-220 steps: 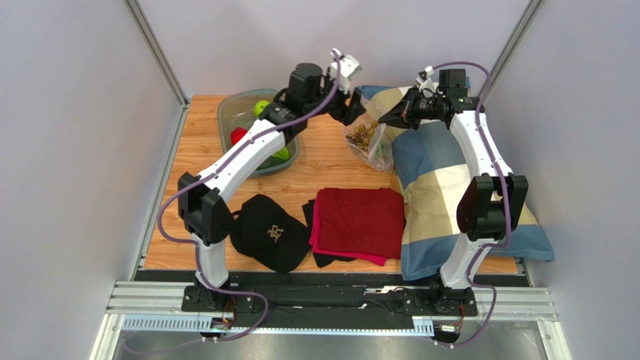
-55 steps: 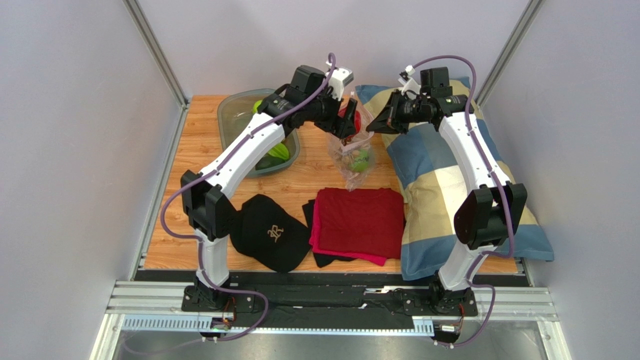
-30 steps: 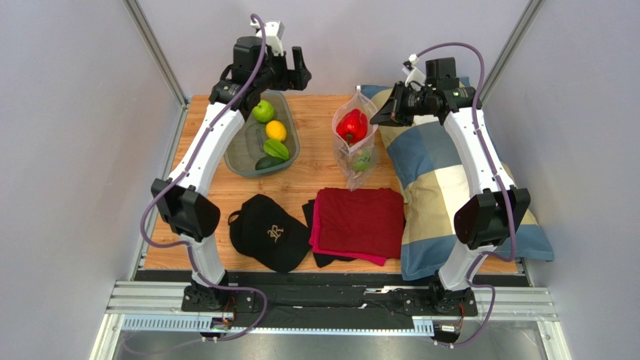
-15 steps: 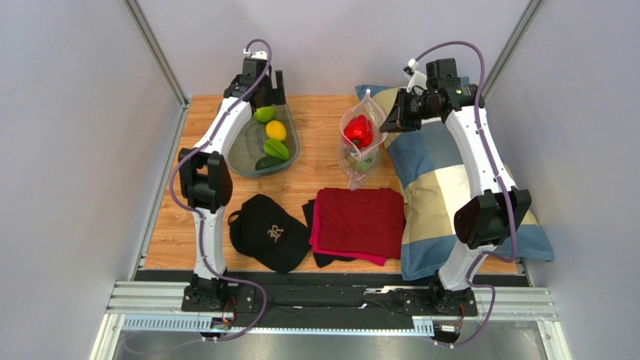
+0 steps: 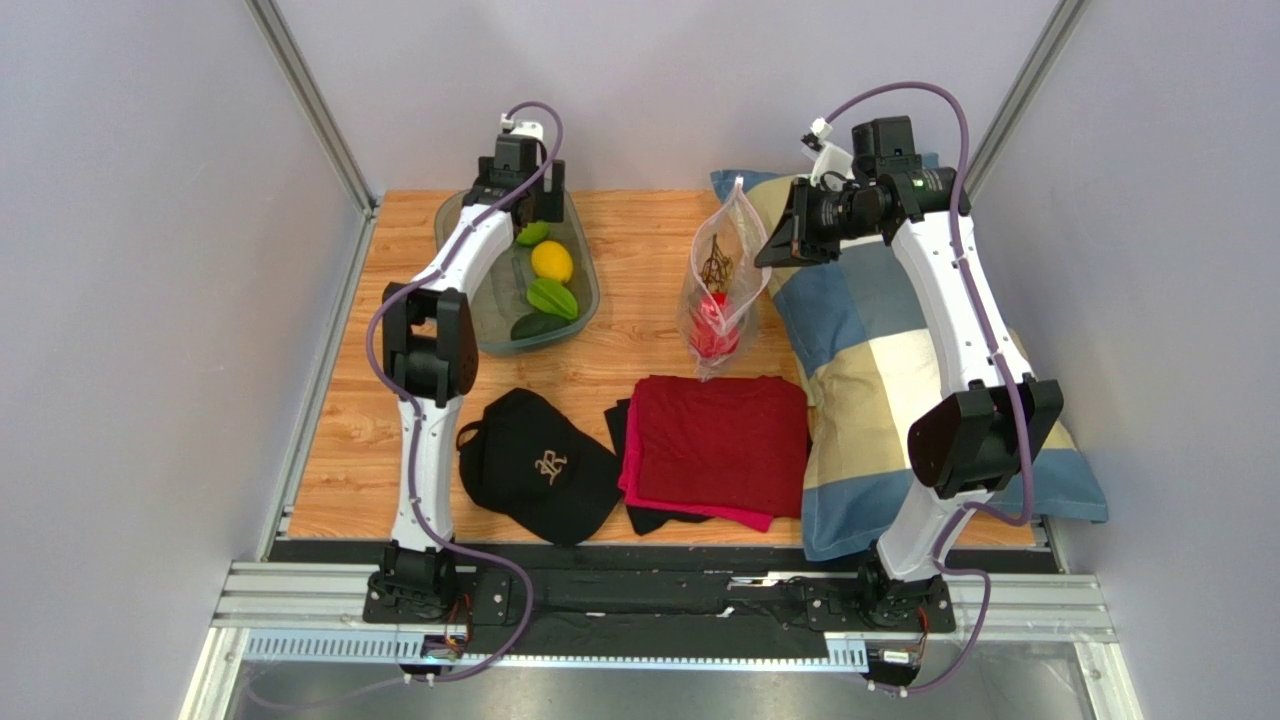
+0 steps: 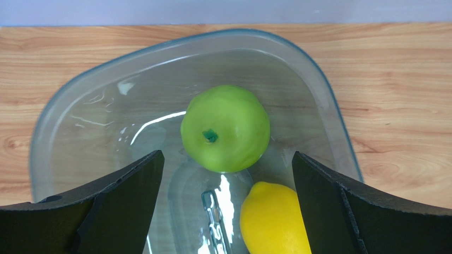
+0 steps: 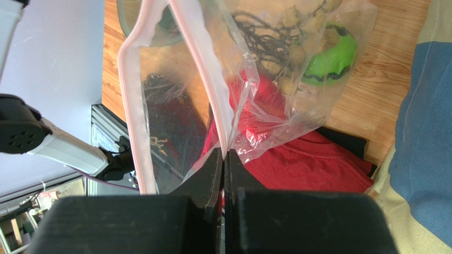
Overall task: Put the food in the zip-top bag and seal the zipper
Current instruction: Place the fake vegetable in the zipper food storage bag, then pick up the fake fruit from the bin, then place the fake fruit in the zipper food storage bag, then pick up the fake fruit from the bin, then place the fake fruit in the zipper food storage bag.
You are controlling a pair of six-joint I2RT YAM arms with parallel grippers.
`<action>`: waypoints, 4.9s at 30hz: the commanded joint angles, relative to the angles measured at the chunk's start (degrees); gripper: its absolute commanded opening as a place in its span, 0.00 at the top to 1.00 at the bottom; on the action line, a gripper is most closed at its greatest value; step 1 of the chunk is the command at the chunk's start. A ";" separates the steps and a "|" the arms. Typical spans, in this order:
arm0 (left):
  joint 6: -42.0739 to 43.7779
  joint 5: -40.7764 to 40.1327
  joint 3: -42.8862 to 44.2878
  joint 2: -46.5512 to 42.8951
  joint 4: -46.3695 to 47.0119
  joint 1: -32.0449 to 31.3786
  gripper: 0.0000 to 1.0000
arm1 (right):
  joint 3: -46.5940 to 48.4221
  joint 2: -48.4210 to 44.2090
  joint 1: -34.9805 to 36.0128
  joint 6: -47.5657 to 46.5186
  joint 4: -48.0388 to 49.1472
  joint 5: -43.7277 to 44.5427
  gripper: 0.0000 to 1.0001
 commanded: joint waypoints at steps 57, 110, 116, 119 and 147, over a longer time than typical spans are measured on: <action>-9.11 44.16 -3.21 -29.83 -8.79 -24.64 0.45 | 4.45 2.09 -0.14 3.81 3.51 -7.34 1.00; -10.86 13.29 -4.26 -2.75 -10.39 0.04 0.10 | 2.87 1.03 -0.50 1.53 2.29 -5.23 1.00; -10.24 15.31 -2.67 0.15 -12.75 0.66 0.13 | 2.78 0.94 -0.67 1.52 1.94 -4.79 1.00; -9.89 15.67 -2.15 0.77 -15.12 0.83 0.13 | 2.87 0.94 -0.58 1.44 2.02 -4.53 1.00; -6.73 41.86 -3.73 -31.75 -4.59 -19.99 0.49 | 2.60 1.03 -0.58 3.20 3.25 -6.20 1.00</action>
